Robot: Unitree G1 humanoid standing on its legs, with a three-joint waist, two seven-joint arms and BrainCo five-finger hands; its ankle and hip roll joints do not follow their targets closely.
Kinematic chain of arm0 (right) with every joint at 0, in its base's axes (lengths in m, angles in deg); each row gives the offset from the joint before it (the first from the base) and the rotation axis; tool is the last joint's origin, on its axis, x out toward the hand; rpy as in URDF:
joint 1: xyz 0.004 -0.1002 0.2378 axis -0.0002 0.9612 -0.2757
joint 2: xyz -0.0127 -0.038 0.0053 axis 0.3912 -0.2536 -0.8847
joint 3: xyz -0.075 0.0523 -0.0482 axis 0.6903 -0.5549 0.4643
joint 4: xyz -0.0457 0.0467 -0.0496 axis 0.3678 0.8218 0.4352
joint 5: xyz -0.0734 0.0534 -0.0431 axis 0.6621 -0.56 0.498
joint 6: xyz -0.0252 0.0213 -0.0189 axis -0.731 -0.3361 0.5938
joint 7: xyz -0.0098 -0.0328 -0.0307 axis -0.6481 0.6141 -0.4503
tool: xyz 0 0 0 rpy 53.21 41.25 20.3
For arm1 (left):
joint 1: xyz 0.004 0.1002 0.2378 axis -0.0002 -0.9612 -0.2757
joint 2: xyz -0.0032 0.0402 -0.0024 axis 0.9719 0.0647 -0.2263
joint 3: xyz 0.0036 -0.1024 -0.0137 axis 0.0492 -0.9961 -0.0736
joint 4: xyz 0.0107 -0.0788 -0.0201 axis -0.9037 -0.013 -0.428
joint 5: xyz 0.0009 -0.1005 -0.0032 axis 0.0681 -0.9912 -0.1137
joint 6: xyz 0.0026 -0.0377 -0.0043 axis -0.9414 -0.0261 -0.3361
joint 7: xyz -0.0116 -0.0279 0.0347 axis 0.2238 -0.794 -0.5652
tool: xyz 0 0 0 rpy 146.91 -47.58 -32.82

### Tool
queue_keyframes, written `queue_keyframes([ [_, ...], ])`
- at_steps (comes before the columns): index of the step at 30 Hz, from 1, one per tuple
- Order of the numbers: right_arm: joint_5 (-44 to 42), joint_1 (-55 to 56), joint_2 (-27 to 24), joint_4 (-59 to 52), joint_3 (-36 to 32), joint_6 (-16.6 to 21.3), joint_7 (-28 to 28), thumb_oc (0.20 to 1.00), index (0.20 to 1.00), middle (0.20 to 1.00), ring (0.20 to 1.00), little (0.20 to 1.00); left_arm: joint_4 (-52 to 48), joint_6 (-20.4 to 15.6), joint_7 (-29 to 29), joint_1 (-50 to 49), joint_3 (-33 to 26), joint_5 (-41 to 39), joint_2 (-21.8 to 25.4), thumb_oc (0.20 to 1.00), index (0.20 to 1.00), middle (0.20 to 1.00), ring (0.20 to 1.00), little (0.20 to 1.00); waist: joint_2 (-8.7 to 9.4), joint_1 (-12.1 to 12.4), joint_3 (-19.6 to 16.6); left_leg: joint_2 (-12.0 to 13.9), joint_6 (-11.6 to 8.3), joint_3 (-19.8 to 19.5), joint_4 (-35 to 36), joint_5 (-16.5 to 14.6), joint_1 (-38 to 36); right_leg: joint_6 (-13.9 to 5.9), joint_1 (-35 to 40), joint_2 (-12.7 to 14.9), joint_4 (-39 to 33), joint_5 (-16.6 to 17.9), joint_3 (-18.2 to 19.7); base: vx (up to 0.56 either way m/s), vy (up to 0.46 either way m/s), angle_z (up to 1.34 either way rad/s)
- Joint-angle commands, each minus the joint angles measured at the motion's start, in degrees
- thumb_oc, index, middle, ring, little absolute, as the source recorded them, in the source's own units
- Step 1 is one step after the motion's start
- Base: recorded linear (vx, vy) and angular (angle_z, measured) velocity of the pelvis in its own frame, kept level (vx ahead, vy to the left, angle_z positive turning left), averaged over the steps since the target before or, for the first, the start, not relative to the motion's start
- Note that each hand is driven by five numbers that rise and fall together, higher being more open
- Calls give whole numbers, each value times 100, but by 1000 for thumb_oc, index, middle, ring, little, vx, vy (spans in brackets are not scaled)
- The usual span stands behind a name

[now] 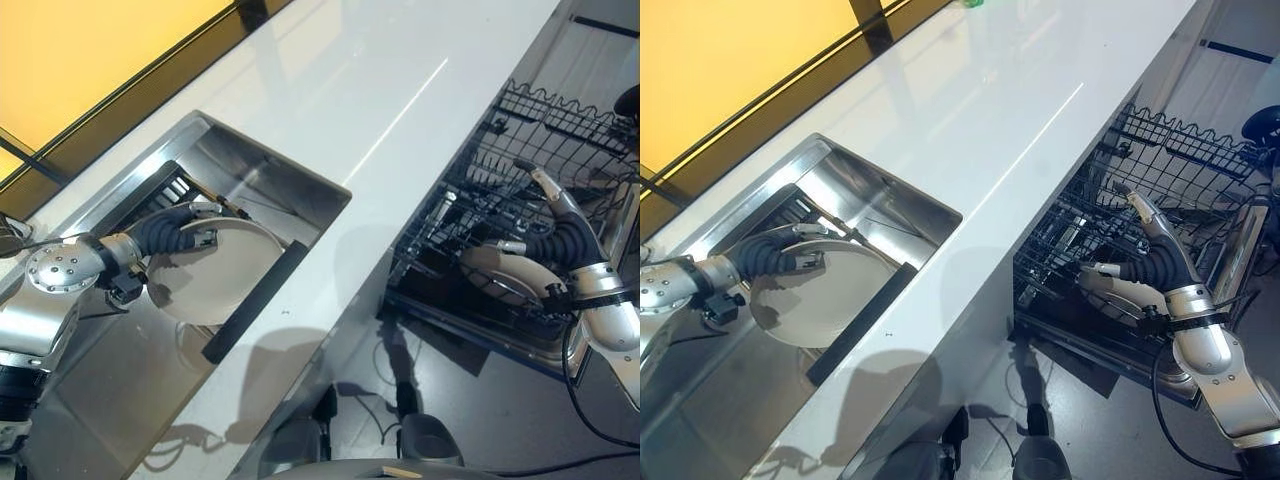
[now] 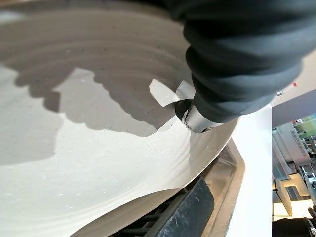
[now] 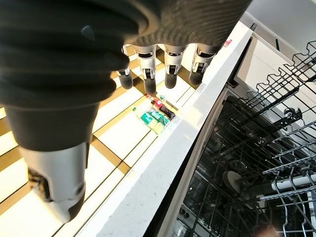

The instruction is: Pick up plates and place into dishwasher.

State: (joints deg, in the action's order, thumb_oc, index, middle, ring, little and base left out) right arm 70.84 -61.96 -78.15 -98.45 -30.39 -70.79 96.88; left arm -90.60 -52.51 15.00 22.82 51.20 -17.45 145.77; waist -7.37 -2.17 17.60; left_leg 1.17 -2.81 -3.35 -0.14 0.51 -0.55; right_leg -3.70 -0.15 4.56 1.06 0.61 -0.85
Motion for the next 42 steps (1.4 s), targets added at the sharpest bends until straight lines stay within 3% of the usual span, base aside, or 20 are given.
queue_keyframes([
  [1, -246, 92, -339, -403, -175, 326, 187, 1000, 1000, 1000, 1000, 1000, -529, -78, -961, -895, 761, -212, 22, 200, 200, 200, 200, 200, 326, 142, -401, -290, 259, -3, -435, -276, 383, -585, -239, 507, 832, -533, -118, 0, 0, 0],
  [9, -313, 222, -418, -457, -134, 327, 303, 1000, 1000, 1000, 1000, 1000, -595, -143, -852, -1057, 697, -70, 148, 200, 200, 200, 200, 200, 344, 193, -466, -264, 238, -9, -405, -261, 350, -599, -166, 507, 783, -541, -192, 0, 0, 0],
  [13, -348, 315, -402, -509, -193, 287, 330, 1000, 1000, 1000, 1000, 1000, -650, -846, 570, -1175, 359, 128, 138, 200, 200, 200, 200, 200, 388, 263, -529, -251, 222, -40, -343, -248, 317, -596, -106, 494, 727, -556, -239, 0, 0, 0],
  [16, -259, 399, -242, -528, -260, 276, 322, 1000, 1000, 1000, 1000, 1000, -609, -1329, 1282, -1248, -40, 258, -92, 200, 200, 200, 200, 200, 429, 346, -595, -255, 216, -86, -289, -243, 282, -589, -42, 485, 686, -581, -301, 2, -10, 2],
  [23, 42, 534, 270, -539, -470, 298, 182, 1000, 1000, 1000, 1000, 1000, -712, -2199, 1719, -1632, -1151, 634, -675, 200, 200, 200, 200, 200, 524, 515, -864, -250, 168, -203, -106, -208, 196, -536, 49, 422, 620, -661, -454, -10, -19, 3],
  [27, 43, 530, 270, -537, -463, 299, 182, 1000, 1000, 1000, 1000, 1000, -718, -2199, 1720, -1643, -1159, 636, -677, 200, 200, 200, 200, 200, 525, 509, -862, -250, 168, -205, -102, -206, 191, -536, 54, 422, 618, -662, -456, -2, -1, 5],
  [28, 55, 539, 300, -531, -482, 314, 164, 1000, 1000, 1000, 1000, 1000, -707, -2272, 1746, -1654, -1220, 651, -714, 200, 200, 200, 200, 200, 530, 516, -881, -249, 164, -209, -89, -207, 177, -531, 61, 417, 617, -669, -461, -56, -11, 0],
  [29, 175, 567, 535, -567, -571, 378, 84, 1000, 1000, 1000, 1000, 1000, -744, -2672, 2026, -1635, -1556, 797, -969, 200, 200, 200, 200, 200, 575, 541, -1035, -242, 138, -236, 37, -196, 82, -495, 115, 370, 600, -728, -501, -64, -14, 1],
  [34, 184, 561, 552, -579, -569, 380, 84, 1000, 1000, 1000, 1000, 1000, -762, -2735, 2073, -1648, -1591, 803, -993, 200, 200, 200, 200, 200, 581, 533, -1041, -241, 135, -247, 61, -187, 60, -492, 130, 366, 600, -735, -511, -20, -8, 6],
  [36, 364, 373, 763, -640, -535, 398, 78, 1000, 1000, 1000, 1000, 1000, -874, -3138, 2633, -1452, -1854, 929, -1251, 200, 200, 200, 200, 200, 639, 570, -1272, -205, 101, -285, 184, -128, -32, -430, 187, 271, 565, -723, -538, -170, -56, 5],
  [42, 378, 249, 836, -770, -638, 484, 110, 1000, 1000, 1000, 1000, 1000, -921, -3394, 3123, -1402, -2021, 1001, -1377, 200, 200, 200, 200, 200, 659, 567, -1391, -180, 79, -335, 291, -80, -105, -379, 236, 188, 555, -742, -524, -70, -31, 6],
])
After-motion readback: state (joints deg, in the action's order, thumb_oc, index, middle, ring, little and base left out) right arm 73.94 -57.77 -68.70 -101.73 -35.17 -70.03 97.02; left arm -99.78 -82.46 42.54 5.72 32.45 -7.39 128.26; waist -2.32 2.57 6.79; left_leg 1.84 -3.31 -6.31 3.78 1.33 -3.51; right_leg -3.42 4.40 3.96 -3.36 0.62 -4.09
